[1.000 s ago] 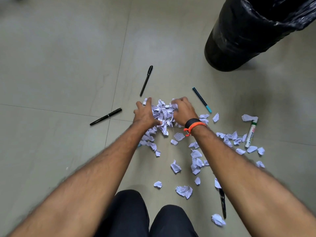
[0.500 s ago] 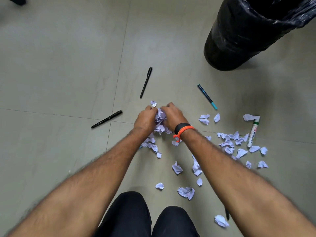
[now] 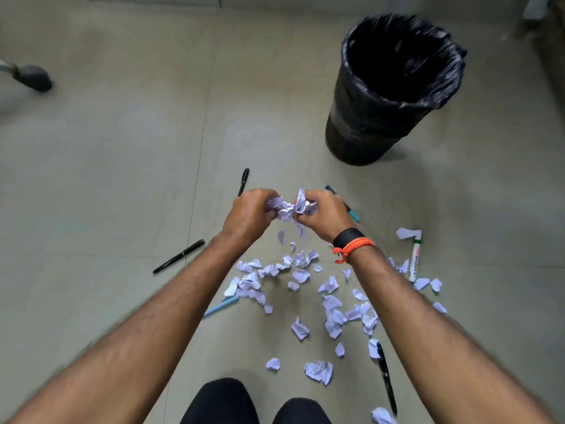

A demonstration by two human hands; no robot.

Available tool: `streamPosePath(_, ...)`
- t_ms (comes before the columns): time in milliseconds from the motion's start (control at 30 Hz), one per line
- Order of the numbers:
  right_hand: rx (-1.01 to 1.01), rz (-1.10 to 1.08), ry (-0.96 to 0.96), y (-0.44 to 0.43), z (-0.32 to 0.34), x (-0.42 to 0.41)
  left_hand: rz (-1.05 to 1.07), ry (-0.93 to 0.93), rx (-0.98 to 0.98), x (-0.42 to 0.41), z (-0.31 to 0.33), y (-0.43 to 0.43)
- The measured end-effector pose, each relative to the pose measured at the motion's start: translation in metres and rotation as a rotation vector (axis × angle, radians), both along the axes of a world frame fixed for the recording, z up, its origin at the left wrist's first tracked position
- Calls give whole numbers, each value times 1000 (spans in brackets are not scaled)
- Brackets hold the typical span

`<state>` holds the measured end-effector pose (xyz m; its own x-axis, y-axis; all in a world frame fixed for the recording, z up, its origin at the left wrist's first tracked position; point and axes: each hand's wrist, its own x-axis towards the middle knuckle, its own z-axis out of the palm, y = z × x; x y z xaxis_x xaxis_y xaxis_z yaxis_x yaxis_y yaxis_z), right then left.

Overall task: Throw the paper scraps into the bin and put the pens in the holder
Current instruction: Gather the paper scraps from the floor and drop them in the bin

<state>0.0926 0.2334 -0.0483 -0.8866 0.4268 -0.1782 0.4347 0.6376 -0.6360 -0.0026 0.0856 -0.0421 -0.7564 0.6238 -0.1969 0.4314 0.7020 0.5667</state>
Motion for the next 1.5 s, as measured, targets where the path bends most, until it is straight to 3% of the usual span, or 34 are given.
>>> streamPosePath(333, -172, -157, 246, 91, 111, -13, -65, 70, 227, -29, 105, 82)
streamPosePath(500, -170, -358, 376, 156, 138, -39, -53, 93, 307, -53, 146, 149)
streamPosePath(600, -183, -519, 400, 187, 136, -57, 72, -14, 323, -65, 147, 194)
streamPosePath(733, -127, -686, 403, 208, 129, -69, 418, -374, 464, -78, 134, 230)
streamPosePath(833, -125, -765, 429, 213, 125, -71, 518, -509, 510, -88, 120, 245)
streamPosePath(1067, -229, -654, 290, 219, 118, -75, 399, -638, 551, -77, 131, 267)
streamPosePath(1333, -320, -692, 441, 215, 118, -74, 247, -639, 694, -64, 128, 242)
streamPosePath(1500, -191, -668, 477, 208, 110, -69, 255, -574, 722, -56, 113, 191)
